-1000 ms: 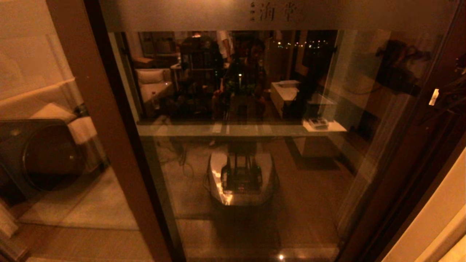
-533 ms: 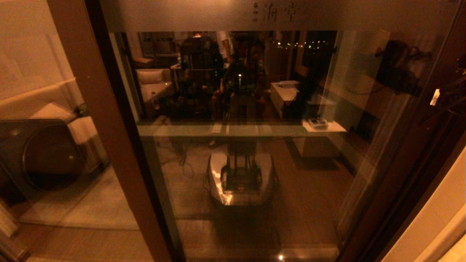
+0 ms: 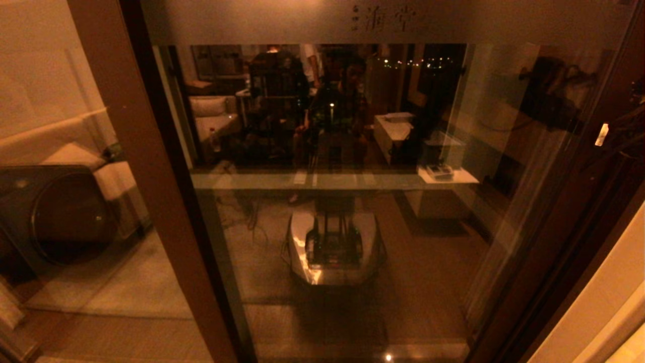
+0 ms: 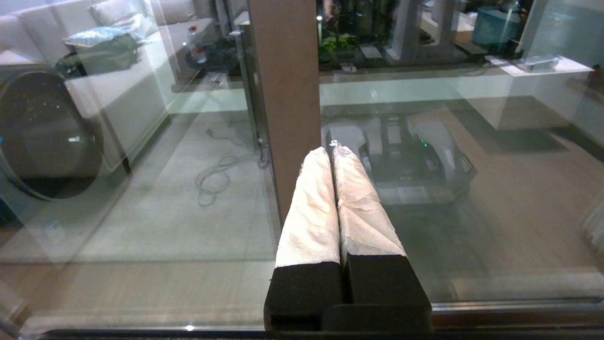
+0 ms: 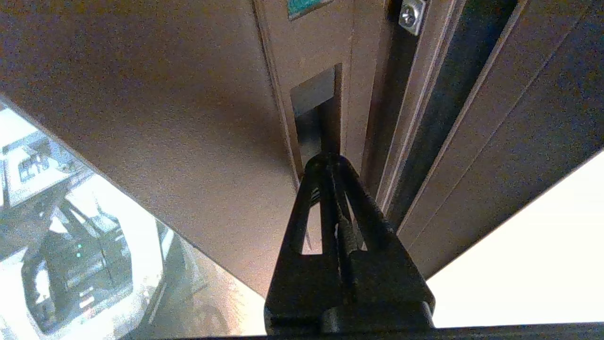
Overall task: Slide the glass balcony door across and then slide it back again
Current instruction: Close the slid door
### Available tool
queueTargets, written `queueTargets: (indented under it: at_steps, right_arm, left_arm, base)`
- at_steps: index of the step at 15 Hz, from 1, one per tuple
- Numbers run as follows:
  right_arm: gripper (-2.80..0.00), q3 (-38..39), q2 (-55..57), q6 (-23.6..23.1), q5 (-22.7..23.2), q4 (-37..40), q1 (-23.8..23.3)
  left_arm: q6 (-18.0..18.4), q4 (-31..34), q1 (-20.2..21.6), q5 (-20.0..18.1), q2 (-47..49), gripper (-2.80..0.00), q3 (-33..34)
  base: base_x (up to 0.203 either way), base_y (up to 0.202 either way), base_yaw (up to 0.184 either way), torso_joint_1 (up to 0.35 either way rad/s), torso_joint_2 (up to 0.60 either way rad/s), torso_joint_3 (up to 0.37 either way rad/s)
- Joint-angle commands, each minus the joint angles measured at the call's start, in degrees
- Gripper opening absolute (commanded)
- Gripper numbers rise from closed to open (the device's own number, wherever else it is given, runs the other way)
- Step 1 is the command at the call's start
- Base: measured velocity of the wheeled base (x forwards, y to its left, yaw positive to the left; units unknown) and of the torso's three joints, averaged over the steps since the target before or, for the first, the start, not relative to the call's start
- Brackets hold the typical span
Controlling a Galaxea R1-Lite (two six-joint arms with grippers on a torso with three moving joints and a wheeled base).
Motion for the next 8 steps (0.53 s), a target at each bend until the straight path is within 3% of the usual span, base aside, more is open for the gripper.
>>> queueTargets:
  at_steps: [1, 8]
  right_arm:
    - [-2.8, -0.1, 0.4, 0.0, -0.2, -0.3, 0.0]
    - [-2.8, -0.8, 0.8, -0.5, -0.1, -0.3, -1.0]
  left_arm:
    - [0.0, 0.0, 0.0, 0.0, 0.1, -2.8, 1.8]
    - [0.0, 0.0, 0.0, 0.0, 0.1, -2.8, 1.8]
  base:
    - [0.0, 0.0, 0.0, 0.0, 0.0, 0.0]
    - [0.0, 0.0, 0.0, 0.0, 0.0, 0.0]
